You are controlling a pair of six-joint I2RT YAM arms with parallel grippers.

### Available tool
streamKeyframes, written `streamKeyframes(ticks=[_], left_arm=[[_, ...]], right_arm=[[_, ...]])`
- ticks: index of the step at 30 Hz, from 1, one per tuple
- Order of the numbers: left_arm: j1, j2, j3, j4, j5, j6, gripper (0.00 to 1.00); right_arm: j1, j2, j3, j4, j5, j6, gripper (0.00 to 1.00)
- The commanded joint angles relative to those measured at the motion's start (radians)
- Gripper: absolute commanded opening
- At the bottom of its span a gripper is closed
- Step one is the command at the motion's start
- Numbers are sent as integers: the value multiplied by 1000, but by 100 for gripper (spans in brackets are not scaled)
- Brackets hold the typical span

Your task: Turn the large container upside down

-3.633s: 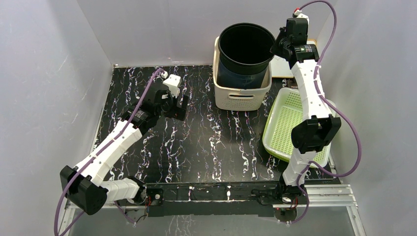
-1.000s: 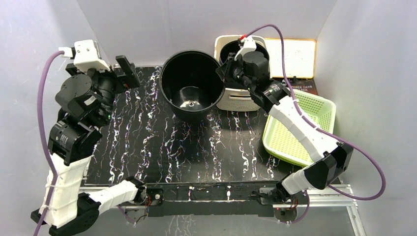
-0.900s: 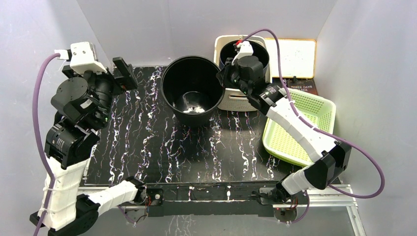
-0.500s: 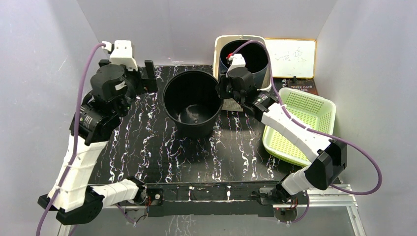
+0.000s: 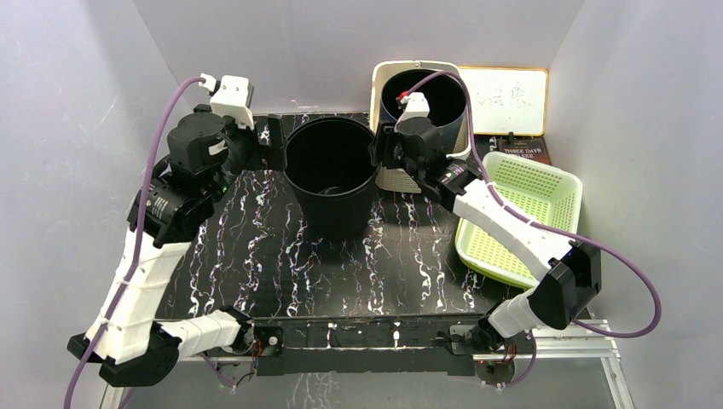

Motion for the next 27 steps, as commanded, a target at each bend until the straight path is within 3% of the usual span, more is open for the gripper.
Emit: streamKeyframes(ticks=[1, 5, 8, 12, 16, 21, 27], left_arm=[[-3, 29, -3, 6, 108, 31, 98], [-3, 57, -30, 53, 256, 30, 98], [-3, 69, -100, 134, 365, 25, 98], [-17, 102, -160, 187, 435, 26, 98], [-97, 184, -170, 220, 401, 21, 98], [-265, 322, -122, 195, 200, 68, 98], [-325, 343, -174, 232, 124, 118, 98]], right_arm=[[2, -73, 36, 104, 13, -28, 48], [1, -119, 77, 100, 28, -46, 55], [1, -196, 35, 157, 104, -49, 77], [-8, -227, 68, 122, 188, -84, 90], [-23, -224, 70, 84, 217, -92, 91], [-76, -218, 58, 23, 288, -53, 91], [-312, -244, -19, 12, 84, 55, 88]])
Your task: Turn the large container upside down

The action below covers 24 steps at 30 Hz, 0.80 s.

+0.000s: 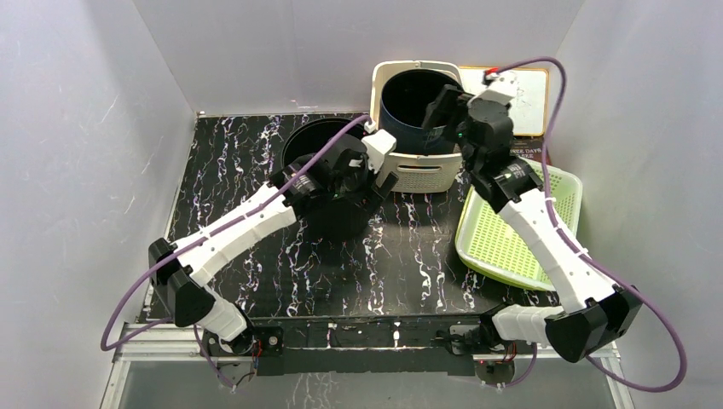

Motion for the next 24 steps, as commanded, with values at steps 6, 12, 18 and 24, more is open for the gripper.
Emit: streamKeyframes(ticks=[6, 12, 18, 24], left_arm=[[-11, -58, -69, 50, -166, 88, 98], [-12, -51, -122, 77, -282, 128, 93], [-11, -40, -136, 104, -311, 159, 60], [-11, 8, -90, 38, -274, 144, 0]], right_arm=[[-230, -39, -113, 31, -204, 99, 84], [-247, -40, -154, 44, -222, 113, 80], [-259, -53, -174, 46, -198, 109, 81], [-275, -52, -183, 46, -204, 107, 81]])
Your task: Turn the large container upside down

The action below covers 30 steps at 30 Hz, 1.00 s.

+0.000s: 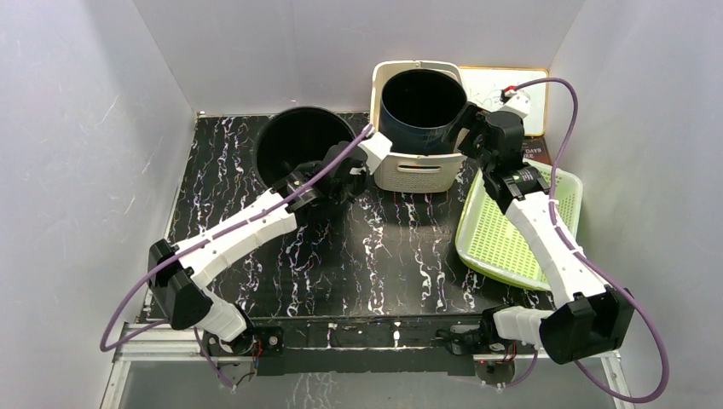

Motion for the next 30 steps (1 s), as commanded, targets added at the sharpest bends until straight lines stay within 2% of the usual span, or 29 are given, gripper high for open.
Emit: streamKeyframes(ticks=[1, 7, 14, 21, 30], left_arm=[[6, 30, 28, -49, -30, -27, 0], [5, 35, 105, -108, -18, -98, 0], [7, -146, 91, 93, -55, -266, 0], [17, -378, -120, 382, -105, -441, 0], [78, -475, -346, 478, -22, -658, 0]], right_arm=[[-16, -32, 2, 60, 0, -1, 81], [-35, -32, -23, 65, -3, -1, 85], [-74, -33, -71, 91, -36, 3, 86], [-105, -29, -83, 99, -63, 4, 86], [-132, -56, -102, 106, -87, 5, 85]])
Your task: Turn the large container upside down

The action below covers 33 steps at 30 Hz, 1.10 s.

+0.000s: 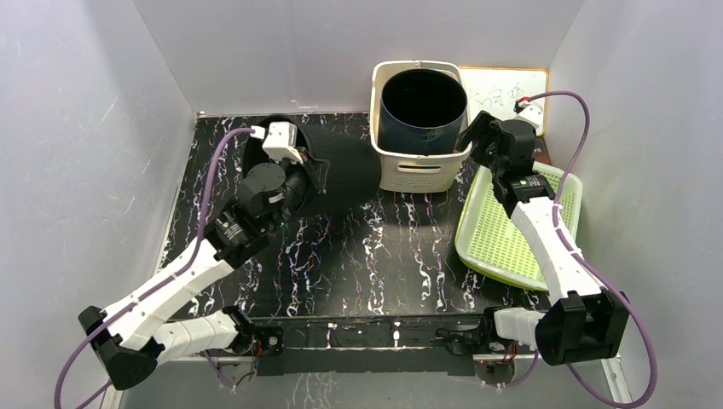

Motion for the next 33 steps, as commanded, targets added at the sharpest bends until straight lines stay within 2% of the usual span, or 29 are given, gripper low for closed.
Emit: streamKeyframes(ticks=[1, 8, 11, 17, 23, 26, 33], left_arm=[[35, -3, -76, 105, 70, -141, 0], [58, -70, -185, 42, 199, -247, 0], [58, -120, -242, 68, 282, -312, 0], [59, -169, -364, 238, 477, -464, 0], [58, -170, -465, 333, 515, -518, 0], [63, -135, -555, 445, 540, -535, 0], [230, 12, -781, 791, 740, -633, 0]], right_arm=[[-8, -41, 1, 58, -23, 4, 85], [-9, -52, -13, 57, -25, -2, 85], [-10, -51, -13, 58, -29, -1, 85], [-10, -35, 11, 61, -37, -3, 85], [-11, -28, 14, 70, -53, 6, 84], [-10, -21, 12, 71, -60, 7, 84], [-11, -12, 7, 79, -81, 16, 83]])
